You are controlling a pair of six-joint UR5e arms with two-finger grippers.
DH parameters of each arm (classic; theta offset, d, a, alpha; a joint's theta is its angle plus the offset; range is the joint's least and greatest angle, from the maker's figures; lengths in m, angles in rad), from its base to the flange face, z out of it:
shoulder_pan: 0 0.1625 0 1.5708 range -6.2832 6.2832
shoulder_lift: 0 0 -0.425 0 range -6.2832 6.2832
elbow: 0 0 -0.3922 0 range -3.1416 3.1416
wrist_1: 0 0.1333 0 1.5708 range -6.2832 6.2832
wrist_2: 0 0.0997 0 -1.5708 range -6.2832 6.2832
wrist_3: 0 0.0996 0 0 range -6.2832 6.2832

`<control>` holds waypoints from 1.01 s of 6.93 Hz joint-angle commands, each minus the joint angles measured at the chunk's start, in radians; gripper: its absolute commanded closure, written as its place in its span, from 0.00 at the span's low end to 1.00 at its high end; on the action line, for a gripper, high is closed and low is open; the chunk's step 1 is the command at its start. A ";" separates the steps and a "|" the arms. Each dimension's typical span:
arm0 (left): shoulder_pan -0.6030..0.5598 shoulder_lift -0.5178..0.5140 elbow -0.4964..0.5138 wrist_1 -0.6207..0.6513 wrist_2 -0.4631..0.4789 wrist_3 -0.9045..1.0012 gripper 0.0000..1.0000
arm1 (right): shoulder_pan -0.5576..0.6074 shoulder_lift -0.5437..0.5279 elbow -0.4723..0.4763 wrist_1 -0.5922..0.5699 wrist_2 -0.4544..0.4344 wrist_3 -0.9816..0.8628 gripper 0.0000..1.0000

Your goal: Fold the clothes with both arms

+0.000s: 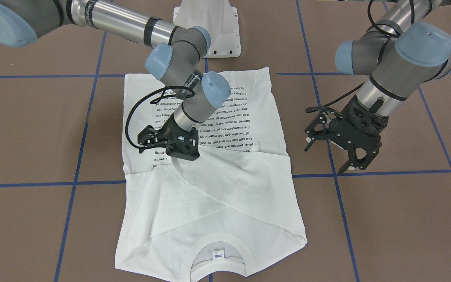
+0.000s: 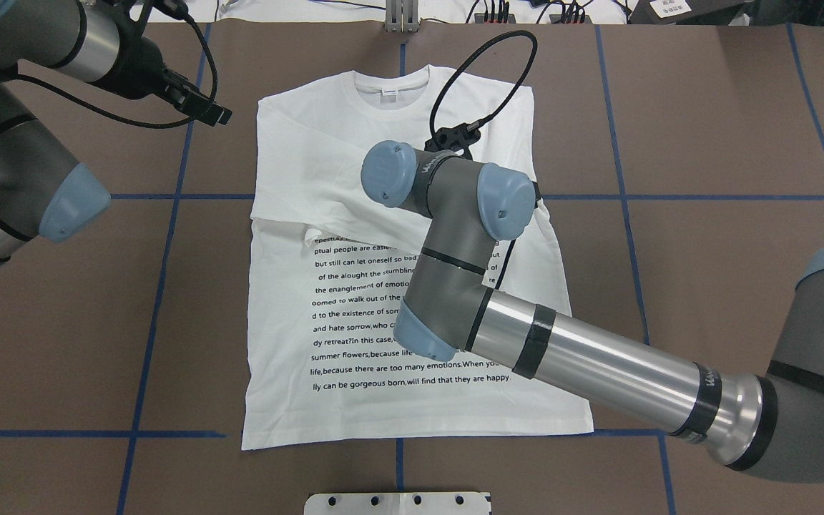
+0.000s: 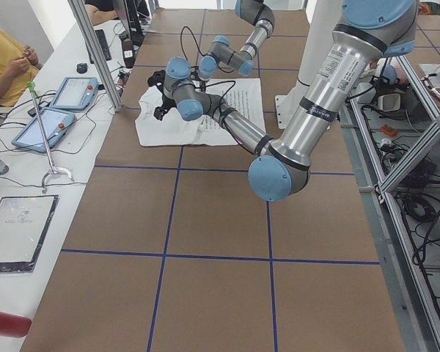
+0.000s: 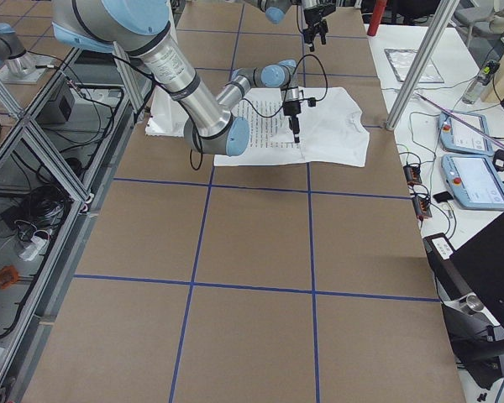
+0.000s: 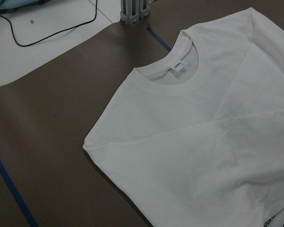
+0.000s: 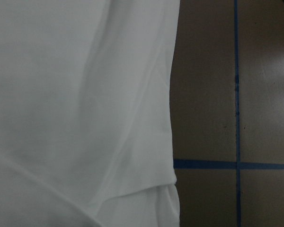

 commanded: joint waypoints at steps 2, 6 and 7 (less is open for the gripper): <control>0.003 -0.004 -0.001 -0.005 0.000 -0.044 0.00 | 0.120 -0.115 0.107 0.069 -0.014 -0.179 0.02; 0.063 0.064 -0.088 -0.008 0.027 -0.127 0.00 | 0.168 -0.491 0.775 0.231 0.223 -0.004 0.00; 0.131 0.130 -0.181 -0.007 0.129 -0.223 0.00 | 0.143 -0.598 0.844 0.395 0.257 0.137 0.00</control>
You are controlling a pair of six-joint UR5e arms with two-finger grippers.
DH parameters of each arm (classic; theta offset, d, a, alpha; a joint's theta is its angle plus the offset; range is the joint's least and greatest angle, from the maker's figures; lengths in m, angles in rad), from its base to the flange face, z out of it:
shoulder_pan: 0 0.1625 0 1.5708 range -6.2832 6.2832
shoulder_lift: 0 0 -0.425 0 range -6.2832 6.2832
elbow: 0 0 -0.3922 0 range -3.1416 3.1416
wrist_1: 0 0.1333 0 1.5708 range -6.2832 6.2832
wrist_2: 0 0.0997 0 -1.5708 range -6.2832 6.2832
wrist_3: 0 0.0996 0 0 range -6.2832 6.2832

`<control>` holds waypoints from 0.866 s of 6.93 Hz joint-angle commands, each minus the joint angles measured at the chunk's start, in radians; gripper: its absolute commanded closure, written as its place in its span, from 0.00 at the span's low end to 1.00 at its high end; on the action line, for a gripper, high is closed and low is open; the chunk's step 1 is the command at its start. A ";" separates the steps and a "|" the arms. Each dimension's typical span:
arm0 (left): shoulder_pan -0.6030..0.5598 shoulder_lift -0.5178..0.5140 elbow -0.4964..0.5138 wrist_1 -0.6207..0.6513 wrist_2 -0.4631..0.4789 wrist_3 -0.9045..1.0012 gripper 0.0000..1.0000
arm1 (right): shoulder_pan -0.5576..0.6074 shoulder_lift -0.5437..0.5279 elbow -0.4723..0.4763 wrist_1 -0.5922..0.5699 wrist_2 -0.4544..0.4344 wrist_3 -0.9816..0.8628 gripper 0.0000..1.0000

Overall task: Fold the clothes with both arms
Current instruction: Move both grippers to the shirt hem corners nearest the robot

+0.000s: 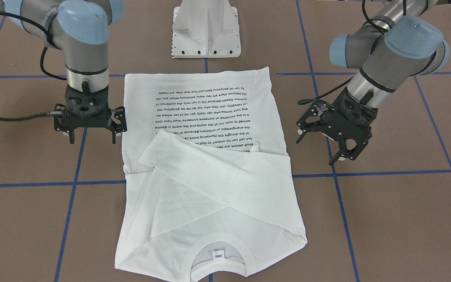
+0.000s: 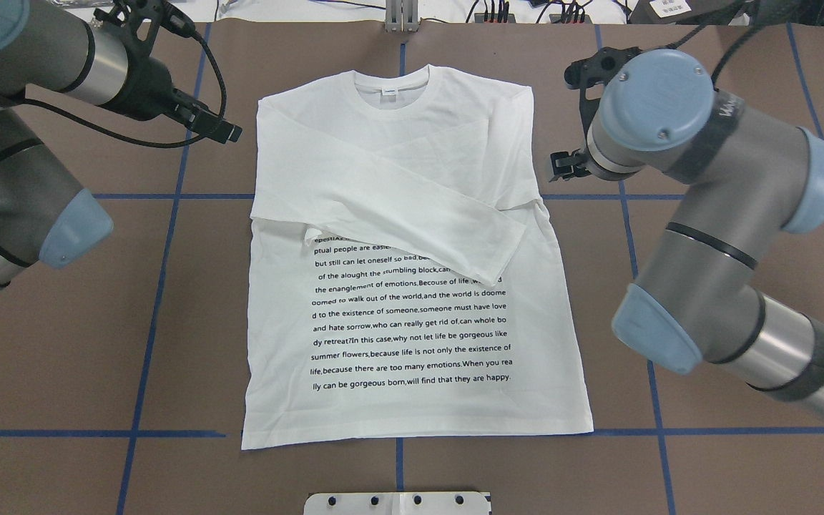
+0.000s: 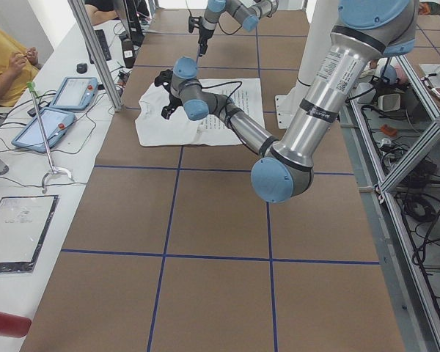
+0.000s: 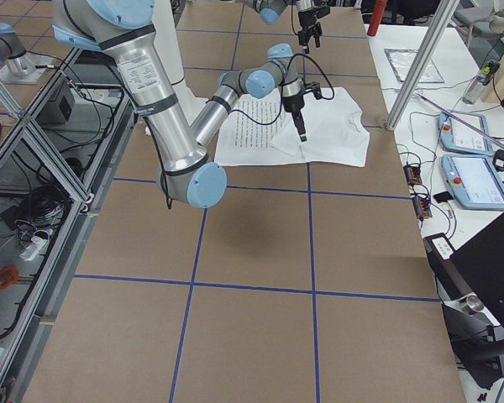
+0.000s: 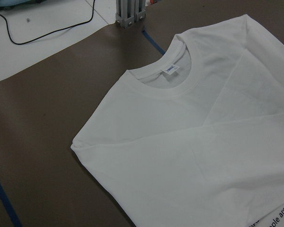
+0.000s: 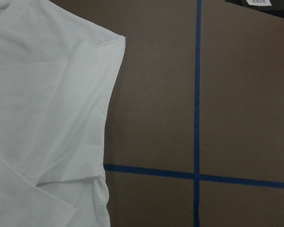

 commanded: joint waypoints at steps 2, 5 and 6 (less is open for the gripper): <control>0.242 0.172 -0.242 0.006 0.224 -0.343 0.00 | -0.093 -0.488 0.123 0.649 0.035 0.266 0.00; 0.539 0.285 -0.332 0.020 0.417 -0.644 0.00 | -0.279 -0.630 0.123 0.765 -0.123 0.441 0.00; 0.574 0.308 -0.326 0.038 0.452 -0.692 0.00 | -0.312 -0.625 0.151 0.702 -0.144 0.452 0.00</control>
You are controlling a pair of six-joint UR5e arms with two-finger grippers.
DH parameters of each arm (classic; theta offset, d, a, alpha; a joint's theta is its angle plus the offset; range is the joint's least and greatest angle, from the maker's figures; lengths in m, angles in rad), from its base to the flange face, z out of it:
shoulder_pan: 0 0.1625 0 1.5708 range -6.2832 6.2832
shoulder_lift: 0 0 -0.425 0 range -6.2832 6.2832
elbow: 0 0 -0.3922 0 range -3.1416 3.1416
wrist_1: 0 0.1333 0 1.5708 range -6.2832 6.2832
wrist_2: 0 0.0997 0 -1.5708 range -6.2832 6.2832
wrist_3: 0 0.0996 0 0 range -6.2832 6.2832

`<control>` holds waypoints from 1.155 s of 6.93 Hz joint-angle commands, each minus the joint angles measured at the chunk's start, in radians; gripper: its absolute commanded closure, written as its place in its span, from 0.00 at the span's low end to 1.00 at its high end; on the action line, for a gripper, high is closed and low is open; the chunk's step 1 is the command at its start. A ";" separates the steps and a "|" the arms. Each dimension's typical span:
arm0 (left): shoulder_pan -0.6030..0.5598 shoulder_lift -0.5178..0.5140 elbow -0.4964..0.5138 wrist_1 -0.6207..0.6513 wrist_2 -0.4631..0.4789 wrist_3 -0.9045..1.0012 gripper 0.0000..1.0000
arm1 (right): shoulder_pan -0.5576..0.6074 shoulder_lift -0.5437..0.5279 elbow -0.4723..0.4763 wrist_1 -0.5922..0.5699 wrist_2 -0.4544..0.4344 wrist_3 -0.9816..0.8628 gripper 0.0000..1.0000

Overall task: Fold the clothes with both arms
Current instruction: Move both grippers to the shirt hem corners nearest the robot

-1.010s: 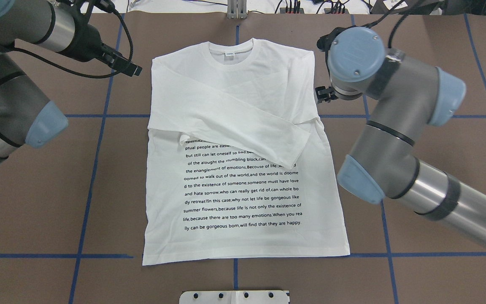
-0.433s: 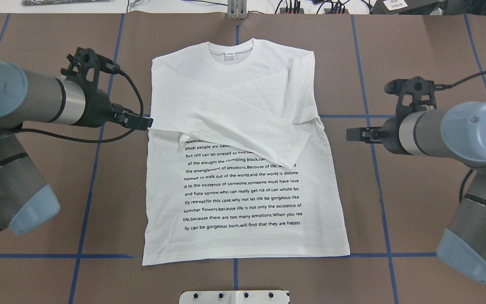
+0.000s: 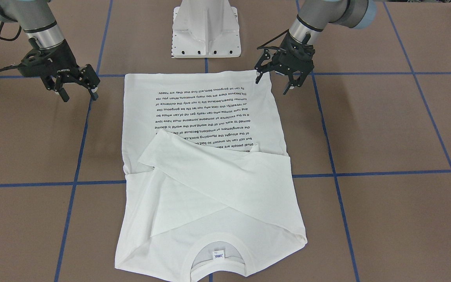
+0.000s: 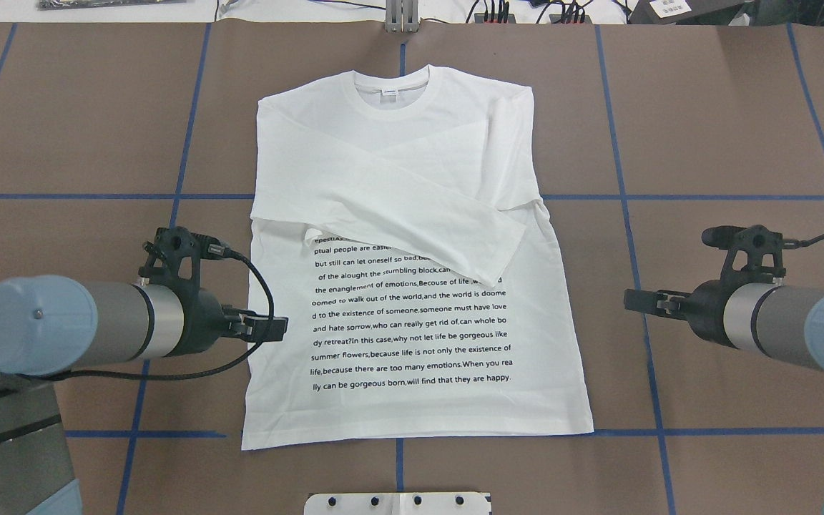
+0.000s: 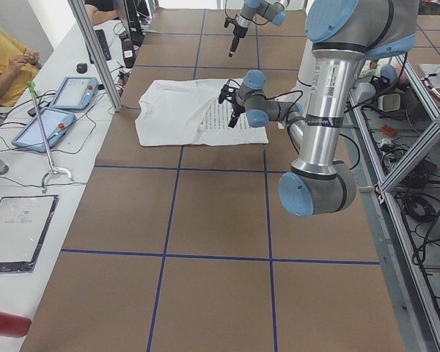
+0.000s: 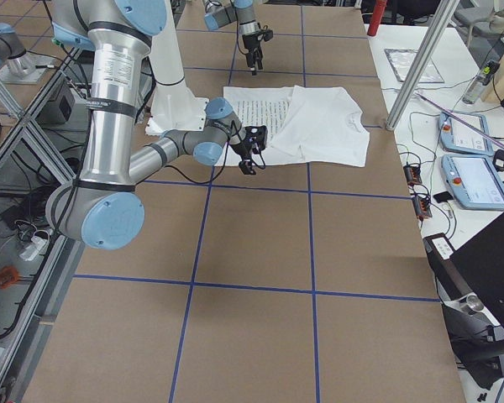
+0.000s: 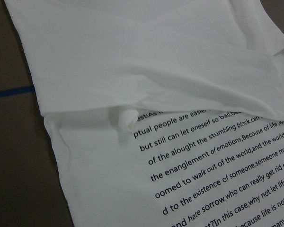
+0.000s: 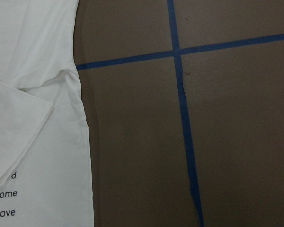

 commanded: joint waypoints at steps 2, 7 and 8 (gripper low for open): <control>0.144 0.042 -0.002 0.090 0.102 -0.149 0.00 | -0.112 0.029 0.125 -0.308 -0.051 0.083 0.00; 0.273 0.040 -0.003 0.190 0.148 -0.324 0.56 | -0.173 0.031 0.125 -0.321 -0.085 0.115 0.00; 0.275 0.042 -0.003 0.192 0.148 -0.324 0.56 | -0.179 0.031 0.124 -0.323 -0.094 0.115 0.00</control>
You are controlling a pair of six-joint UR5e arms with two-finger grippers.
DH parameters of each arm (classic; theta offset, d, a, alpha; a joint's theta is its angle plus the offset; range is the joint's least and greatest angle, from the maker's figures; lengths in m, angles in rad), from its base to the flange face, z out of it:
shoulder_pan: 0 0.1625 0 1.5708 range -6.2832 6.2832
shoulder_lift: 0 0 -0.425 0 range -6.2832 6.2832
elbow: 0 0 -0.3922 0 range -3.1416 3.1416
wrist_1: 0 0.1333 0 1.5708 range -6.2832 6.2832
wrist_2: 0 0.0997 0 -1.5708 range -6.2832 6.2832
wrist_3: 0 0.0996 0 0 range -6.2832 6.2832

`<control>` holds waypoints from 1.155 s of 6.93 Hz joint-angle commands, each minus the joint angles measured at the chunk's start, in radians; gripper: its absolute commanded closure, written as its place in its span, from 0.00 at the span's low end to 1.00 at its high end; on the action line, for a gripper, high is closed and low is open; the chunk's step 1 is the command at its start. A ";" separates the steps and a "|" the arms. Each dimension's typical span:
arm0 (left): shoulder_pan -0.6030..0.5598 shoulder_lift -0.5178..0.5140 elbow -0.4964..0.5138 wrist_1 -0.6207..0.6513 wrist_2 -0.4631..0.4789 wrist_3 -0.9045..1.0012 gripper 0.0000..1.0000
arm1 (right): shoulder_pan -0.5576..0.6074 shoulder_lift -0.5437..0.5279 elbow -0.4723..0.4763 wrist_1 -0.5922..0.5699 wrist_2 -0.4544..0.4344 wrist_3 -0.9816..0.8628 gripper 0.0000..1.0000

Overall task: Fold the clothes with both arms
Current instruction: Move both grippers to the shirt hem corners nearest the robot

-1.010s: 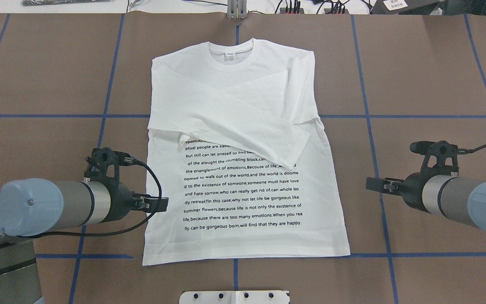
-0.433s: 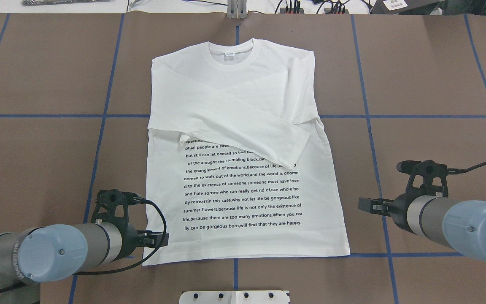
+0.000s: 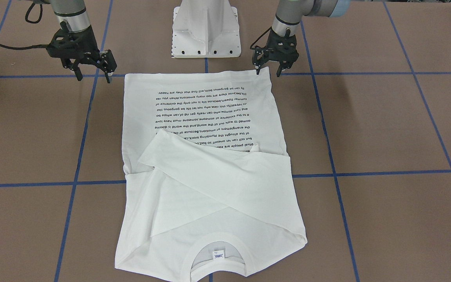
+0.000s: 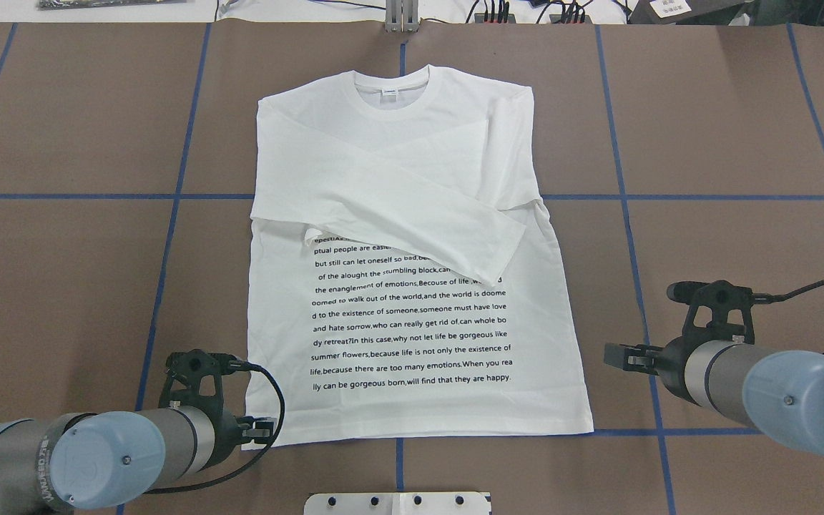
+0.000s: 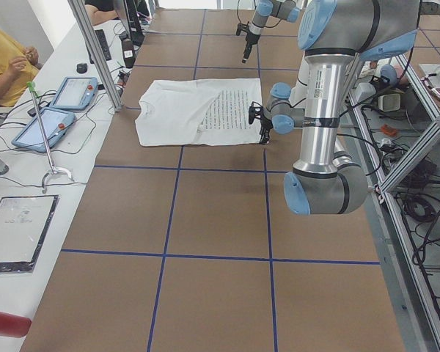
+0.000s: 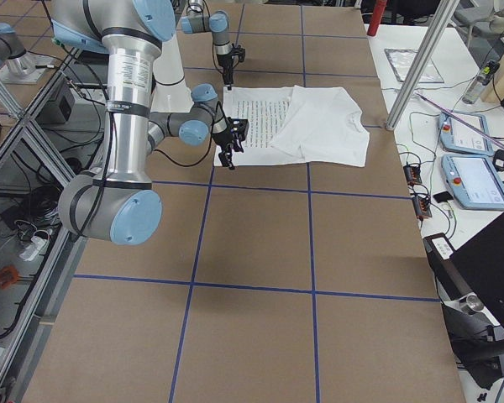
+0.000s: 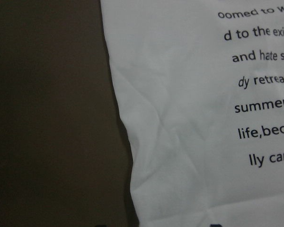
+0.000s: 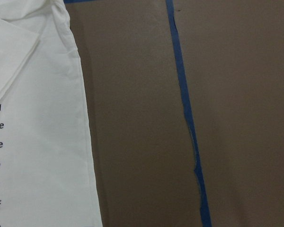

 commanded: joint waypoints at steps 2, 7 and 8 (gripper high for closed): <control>0.021 0.001 0.002 0.008 0.001 -0.032 0.66 | -0.012 0.000 -0.001 -0.002 -0.010 0.000 0.00; 0.023 -0.005 -0.010 0.007 0.001 -0.032 1.00 | -0.050 0.005 -0.001 0.007 -0.012 0.000 0.00; 0.024 -0.011 -0.031 0.007 -0.002 -0.030 1.00 | -0.070 0.024 -0.001 0.009 -0.009 0.002 0.00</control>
